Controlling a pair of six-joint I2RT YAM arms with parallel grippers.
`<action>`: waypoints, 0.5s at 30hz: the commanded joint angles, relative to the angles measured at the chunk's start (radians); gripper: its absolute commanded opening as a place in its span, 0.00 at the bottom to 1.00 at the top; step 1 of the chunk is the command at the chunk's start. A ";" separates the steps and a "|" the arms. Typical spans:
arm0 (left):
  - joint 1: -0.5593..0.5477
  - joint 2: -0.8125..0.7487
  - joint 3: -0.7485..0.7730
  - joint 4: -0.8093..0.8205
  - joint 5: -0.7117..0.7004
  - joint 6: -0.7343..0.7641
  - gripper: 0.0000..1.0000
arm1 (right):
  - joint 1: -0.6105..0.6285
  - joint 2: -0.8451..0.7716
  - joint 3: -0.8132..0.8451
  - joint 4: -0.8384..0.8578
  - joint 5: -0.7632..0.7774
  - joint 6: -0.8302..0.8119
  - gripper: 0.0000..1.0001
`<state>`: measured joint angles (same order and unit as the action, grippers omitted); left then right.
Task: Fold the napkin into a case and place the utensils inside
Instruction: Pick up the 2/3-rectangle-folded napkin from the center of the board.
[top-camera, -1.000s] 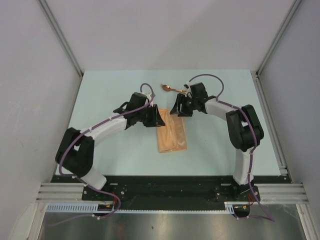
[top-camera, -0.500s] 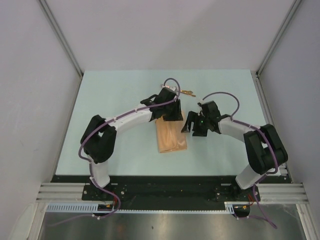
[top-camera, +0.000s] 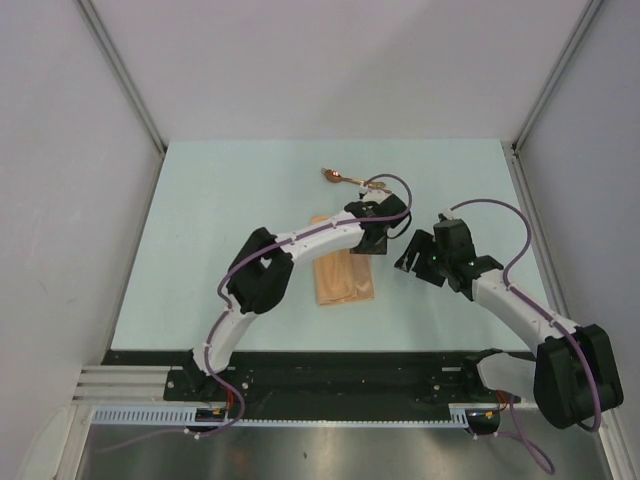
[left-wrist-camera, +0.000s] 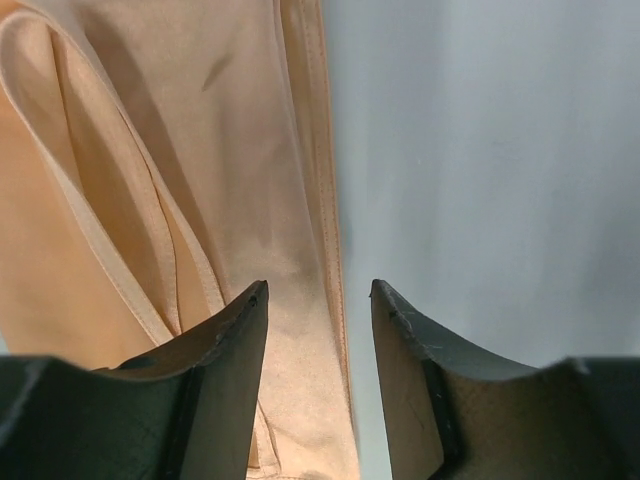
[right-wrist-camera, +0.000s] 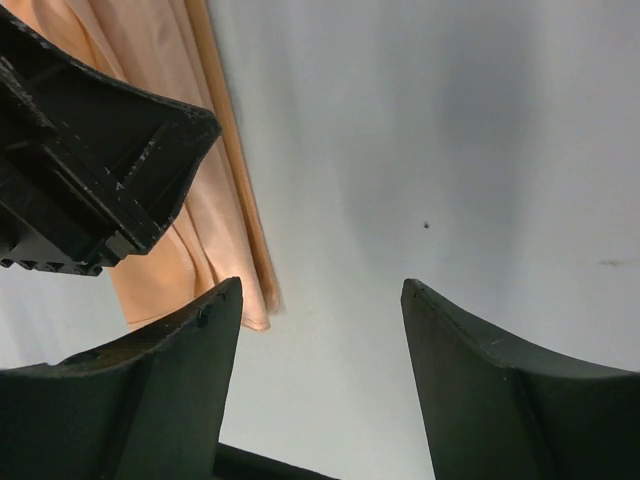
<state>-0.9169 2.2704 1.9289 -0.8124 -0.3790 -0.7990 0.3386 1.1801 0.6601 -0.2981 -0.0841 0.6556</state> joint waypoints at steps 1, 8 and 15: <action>-0.023 0.049 0.091 -0.099 -0.121 -0.049 0.51 | -0.009 -0.053 -0.034 -0.044 0.049 -0.010 0.70; -0.046 0.153 0.188 -0.172 -0.188 -0.052 0.51 | -0.016 -0.086 -0.063 -0.035 0.029 -0.027 0.70; -0.050 0.199 0.180 -0.154 -0.166 -0.049 0.45 | -0.023 -0.103 -0.093 -0.013 0.007 -0.017 0.70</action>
<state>-0.9588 2.4287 2.0899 -0.9516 -0.5289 -0.8394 0.3229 1.1004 0.5770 -0.3367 -0.0685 0.6502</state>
